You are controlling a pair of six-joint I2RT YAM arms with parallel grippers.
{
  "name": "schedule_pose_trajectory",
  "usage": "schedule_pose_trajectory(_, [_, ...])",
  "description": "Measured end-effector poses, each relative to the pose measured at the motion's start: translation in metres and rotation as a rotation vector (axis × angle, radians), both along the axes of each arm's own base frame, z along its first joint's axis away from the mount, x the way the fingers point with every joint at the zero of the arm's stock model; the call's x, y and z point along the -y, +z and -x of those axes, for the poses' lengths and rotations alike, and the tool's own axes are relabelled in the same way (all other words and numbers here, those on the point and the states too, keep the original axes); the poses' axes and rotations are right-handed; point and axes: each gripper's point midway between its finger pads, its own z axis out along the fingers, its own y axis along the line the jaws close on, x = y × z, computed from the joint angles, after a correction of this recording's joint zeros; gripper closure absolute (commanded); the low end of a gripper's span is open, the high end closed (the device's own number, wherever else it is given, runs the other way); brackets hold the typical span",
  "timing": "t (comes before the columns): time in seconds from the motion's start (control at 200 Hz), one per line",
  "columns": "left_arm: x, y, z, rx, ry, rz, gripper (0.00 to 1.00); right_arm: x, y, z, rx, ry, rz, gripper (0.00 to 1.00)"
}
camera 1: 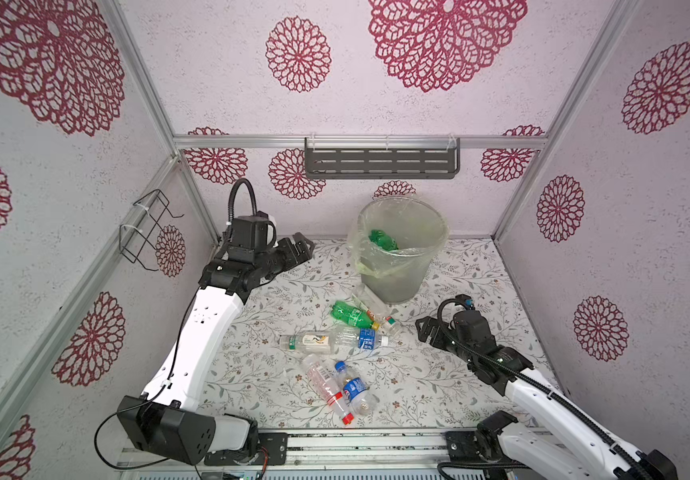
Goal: Throw the plastic bottles in the bin
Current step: 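Withdraw the left gripper from the bin while the right gripper moves toward the pile, then reach the right gripper down to the small blue-capped bottle nearest the robot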
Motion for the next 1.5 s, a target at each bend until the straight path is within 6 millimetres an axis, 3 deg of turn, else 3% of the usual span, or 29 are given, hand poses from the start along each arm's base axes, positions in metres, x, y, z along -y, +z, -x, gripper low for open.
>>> schedule_pose_trajectory(0.185, [-0.02, -0.039, 0.002, -0.09, 0.048, -0.021, 0.03, -0.006, -0.013, 0.006, -0.019, 0.014, -0.018, 0.01])
schedule_pose_trajectory(0.455, [-0.056, -0.059, 0.009, -0.129, 0.139, -0.021, 0.03, -0.023, -0.019, 0.014, -0.008, 0.059, -0.061, 0.01])
schedule_pose_trajectory(0.675, [-0.077, -0.083, 0.013, -0.186, 0.201, -0.011, 0.03, -0.05, -0.025, 0.026, -0.01, 0.143, -0.061, 0.01])
schedule_pose_trajectory(1.011, [-0.097, -0.096, 0.017, -0.211, 0.262, 0.0, 0.03, -0.08, -0.027, 0.043, -0.006, 0.239, -0.063, 0.01])
schedule_pose_trajectory(1.501, [-0.105, -0.109, 0.024, -0.24, 0.293, -0.007, 0.03, -0.121, -0.044, 0.073, -0.07, 0.377, -0.03, 0.01])
